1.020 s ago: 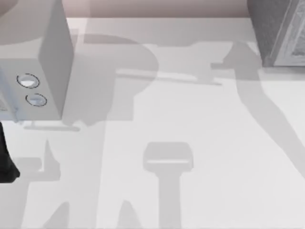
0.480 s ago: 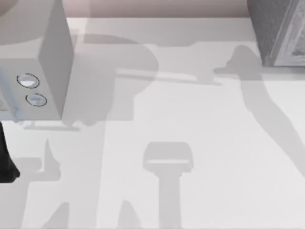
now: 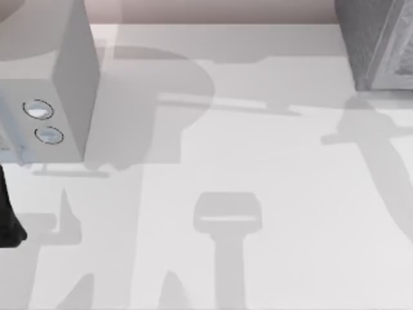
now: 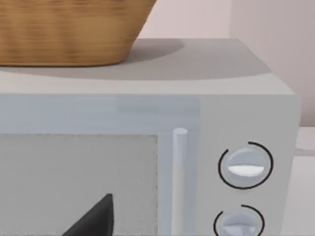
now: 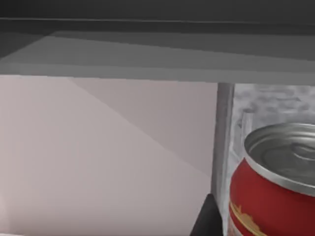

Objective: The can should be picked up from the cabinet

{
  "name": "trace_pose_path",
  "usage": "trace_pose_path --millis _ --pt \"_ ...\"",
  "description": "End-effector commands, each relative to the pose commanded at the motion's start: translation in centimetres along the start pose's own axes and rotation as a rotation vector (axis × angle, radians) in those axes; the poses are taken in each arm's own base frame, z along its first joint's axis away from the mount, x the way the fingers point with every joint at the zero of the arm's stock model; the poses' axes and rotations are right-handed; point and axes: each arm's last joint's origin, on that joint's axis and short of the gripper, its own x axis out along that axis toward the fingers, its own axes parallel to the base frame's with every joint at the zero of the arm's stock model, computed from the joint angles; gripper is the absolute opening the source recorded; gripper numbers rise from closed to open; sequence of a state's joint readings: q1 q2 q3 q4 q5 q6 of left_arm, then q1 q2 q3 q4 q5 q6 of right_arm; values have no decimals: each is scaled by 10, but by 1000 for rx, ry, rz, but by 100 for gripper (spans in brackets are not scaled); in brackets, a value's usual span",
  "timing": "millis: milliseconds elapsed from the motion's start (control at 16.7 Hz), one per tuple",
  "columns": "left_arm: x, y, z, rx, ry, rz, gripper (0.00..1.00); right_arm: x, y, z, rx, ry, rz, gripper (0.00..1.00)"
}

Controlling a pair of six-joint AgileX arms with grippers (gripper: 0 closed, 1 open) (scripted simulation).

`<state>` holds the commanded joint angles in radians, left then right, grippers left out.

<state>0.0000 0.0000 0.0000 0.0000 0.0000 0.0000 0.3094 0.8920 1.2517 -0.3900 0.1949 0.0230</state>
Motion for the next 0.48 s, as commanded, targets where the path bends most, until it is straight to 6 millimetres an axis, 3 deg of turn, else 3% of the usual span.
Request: trace_pose_path --millis 480 --pt "0 0 0 0 0 0 100 -45 -33 -201 6 52 -31 0"
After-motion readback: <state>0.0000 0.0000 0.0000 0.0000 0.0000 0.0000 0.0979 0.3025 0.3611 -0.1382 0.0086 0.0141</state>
